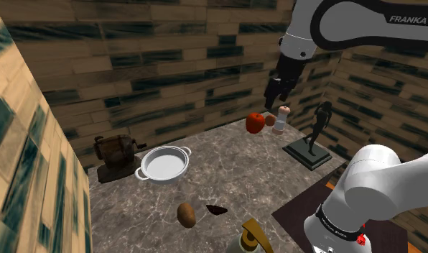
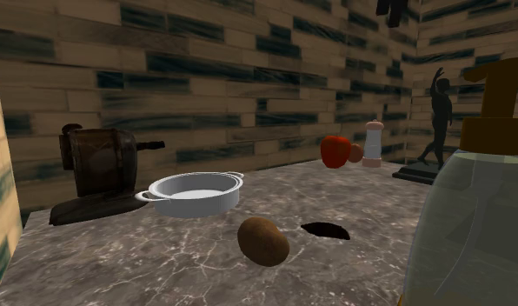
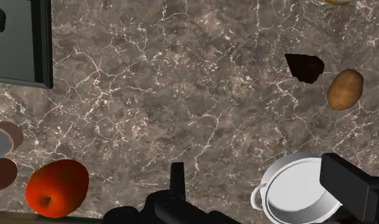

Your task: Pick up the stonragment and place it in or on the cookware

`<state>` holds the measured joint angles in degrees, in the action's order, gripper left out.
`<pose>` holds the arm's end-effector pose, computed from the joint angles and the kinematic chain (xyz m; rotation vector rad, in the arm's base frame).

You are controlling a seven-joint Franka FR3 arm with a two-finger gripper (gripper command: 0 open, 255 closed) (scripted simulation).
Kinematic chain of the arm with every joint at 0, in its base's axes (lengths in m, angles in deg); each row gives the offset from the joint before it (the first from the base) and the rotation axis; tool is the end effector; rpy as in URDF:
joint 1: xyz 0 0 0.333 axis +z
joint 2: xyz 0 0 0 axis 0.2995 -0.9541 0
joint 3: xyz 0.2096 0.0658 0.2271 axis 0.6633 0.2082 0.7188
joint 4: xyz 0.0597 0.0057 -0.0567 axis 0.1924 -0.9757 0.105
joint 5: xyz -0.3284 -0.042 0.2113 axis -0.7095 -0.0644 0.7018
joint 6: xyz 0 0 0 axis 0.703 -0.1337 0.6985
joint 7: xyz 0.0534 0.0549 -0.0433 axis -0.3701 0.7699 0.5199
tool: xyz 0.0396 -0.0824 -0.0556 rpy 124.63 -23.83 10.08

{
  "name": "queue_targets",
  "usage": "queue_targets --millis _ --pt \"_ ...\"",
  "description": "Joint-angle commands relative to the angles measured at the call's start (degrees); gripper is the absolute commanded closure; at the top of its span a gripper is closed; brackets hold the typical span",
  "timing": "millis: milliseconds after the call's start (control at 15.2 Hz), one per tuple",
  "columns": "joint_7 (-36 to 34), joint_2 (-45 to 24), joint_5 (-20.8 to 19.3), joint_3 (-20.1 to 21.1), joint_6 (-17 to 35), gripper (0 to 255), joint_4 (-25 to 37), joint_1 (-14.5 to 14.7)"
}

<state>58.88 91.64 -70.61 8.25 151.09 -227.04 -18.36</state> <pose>0.3054 -0.0086 0.5879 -3.1327 0.1562 -0.1582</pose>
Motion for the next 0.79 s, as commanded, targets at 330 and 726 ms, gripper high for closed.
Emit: queue_targets --millis 330,726 --pt "3.3 -4.9 2.9 -0.9 7.5 0 -5.1 2.8" --pt "8.1 -12.8 7.1 -1.8 16.7 0 -9.3 6.7"
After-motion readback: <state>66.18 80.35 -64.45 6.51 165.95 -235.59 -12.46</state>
